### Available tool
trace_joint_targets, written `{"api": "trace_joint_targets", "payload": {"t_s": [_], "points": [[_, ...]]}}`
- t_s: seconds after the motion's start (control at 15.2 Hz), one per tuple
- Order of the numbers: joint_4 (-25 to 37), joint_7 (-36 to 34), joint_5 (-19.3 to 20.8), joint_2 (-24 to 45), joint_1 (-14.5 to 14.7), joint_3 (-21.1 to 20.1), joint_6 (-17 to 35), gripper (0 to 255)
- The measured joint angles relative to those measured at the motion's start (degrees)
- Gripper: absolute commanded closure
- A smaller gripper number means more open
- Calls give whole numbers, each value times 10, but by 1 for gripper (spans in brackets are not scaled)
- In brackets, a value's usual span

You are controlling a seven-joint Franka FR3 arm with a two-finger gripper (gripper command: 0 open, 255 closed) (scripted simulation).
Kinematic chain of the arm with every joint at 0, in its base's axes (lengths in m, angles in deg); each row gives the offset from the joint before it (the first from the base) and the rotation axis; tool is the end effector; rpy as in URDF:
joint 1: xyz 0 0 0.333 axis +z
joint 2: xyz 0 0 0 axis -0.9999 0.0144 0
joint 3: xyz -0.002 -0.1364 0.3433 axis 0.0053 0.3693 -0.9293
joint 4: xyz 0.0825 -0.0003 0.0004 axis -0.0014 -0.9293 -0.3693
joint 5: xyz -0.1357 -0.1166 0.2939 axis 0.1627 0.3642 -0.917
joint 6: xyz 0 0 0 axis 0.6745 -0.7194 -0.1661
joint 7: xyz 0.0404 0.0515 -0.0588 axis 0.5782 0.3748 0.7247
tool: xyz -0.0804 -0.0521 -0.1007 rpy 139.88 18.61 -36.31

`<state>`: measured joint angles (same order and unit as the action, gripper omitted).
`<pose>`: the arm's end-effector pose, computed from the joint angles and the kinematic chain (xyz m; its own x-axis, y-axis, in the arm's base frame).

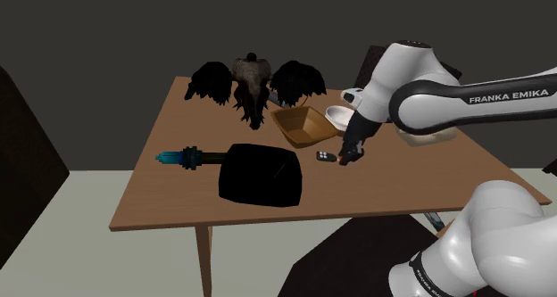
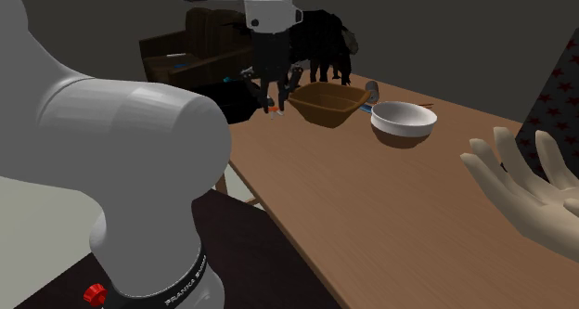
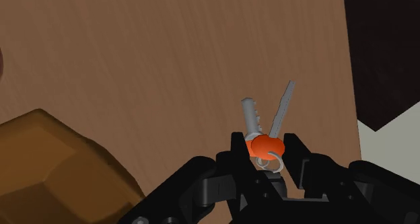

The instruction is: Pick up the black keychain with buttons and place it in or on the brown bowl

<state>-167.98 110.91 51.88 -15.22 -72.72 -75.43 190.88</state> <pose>0.2728 0.0014 0.4337 0.7112 0.6996 0.0691 0.6997 -0.7139 0.0270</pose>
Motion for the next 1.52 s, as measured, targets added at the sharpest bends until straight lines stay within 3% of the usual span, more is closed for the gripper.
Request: {"api": "trace_joint_targets", "payload": {"t_s": [0.59,1.12,1.52], "points": [[50,0,-7,-31,1,-10,-81,255],[192,55,-24,134,16,40,-56,255],[329,118,-68,276,25,80,-55,255]]}}
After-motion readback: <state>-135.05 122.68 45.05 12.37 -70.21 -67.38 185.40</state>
